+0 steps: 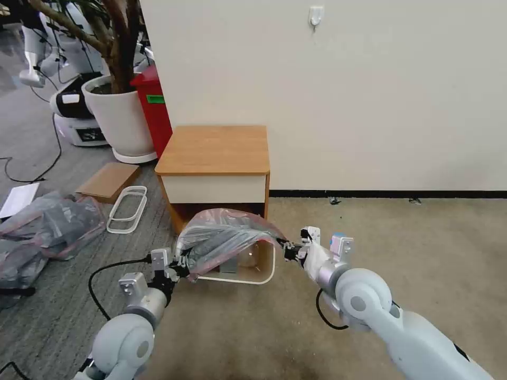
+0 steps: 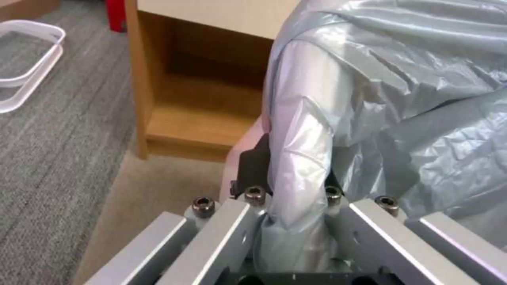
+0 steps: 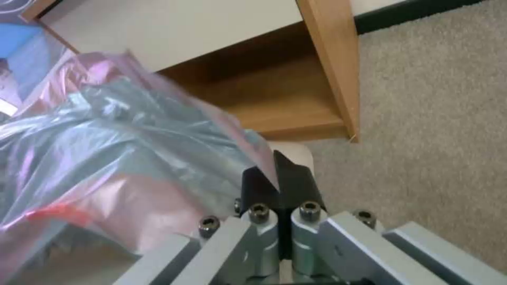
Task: Pick up the garbage bag from the table and place it over the trash can.
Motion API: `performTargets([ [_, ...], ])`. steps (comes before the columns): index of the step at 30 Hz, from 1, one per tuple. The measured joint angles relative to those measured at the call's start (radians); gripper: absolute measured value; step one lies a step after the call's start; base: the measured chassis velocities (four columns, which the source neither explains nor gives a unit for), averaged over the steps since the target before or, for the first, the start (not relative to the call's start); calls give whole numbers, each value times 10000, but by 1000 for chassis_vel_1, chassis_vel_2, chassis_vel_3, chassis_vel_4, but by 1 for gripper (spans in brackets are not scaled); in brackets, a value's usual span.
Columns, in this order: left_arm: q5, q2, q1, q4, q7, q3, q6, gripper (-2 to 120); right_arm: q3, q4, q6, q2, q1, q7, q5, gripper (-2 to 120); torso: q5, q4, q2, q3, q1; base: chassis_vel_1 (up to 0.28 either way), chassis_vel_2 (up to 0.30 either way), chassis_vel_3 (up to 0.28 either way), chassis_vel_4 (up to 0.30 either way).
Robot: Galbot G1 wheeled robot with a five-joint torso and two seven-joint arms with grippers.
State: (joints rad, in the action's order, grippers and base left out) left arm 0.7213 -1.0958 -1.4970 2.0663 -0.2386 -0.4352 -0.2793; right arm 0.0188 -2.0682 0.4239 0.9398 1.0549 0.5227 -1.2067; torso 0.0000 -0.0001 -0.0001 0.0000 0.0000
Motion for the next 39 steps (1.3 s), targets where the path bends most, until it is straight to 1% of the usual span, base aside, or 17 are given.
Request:
performTargets([
  [13,16,-196,158,-138,-124,61,156,3,40,-275,204,-98,405,5,92,0,0,0,0,0,0,0,0,0,0],
  [16,101,-259,263,-145,-385,99,156,3,130,-291,198,-42,503,14,261,0,0,0,0,0,0,0,0,0,0],
  [21,215,-272,359,-220,-513,108,155,3,157,-253,196,-10,522,36,416,0,0,3,0,0,0,0,0,0,0],
  [27,859,-186,715,-298,-919,114,-34,3,445,-153,102,-36,620,-1,1064,0,-1,1,1,0,0,0,0,0,0],
  [30,1121,-215,838,-298,-1094,156,-150,3,573,-132,28,28,632,-10,1357,0,1,1,1,0,-1,0,0,0,0],
  [32,1415,-287,1000,-308,-1317,223,-236,3,691,-95,-12,110,638,-10,1570,0,0,1,0,0,0,0,0,0,0],
  [33,1415,-287,1000,-308,-1317,223,-236,3,691,-95,-12,110,638,-10,1570,0,0,1,0,0,0,0,0,0,0],
  [35,1869,-325,1045,-217,-1543,256,-442,3,755,-12,-48,164,618,-12,1954,0,-1,1,0,0,0,0,0,0,0],
  [36,1729,-318,1028,-161,-1586,262,-653,3,764,61,-88,178,590,-13,2205,0,0,-1,0,0,0,0,0,0,0],
  [37,1355,-279,966,-161,-1423,255,-754,3,722,149,-111,196,514,-27,2358,0,0,-3,0,0,-1,0,0,0,0],
  [38,1355,-279,966,-161,-1423,255,-754,3,722,149,-111,196,514,-27,2358,0,0,-3,0,0,-1,0,0,0,0],
  [39,1040,-223,878,-176,-1153,240,-751,3,653,256,-98,205,404,-30,2399,0,1,-1,0,0,0,0,0,0,0],
])
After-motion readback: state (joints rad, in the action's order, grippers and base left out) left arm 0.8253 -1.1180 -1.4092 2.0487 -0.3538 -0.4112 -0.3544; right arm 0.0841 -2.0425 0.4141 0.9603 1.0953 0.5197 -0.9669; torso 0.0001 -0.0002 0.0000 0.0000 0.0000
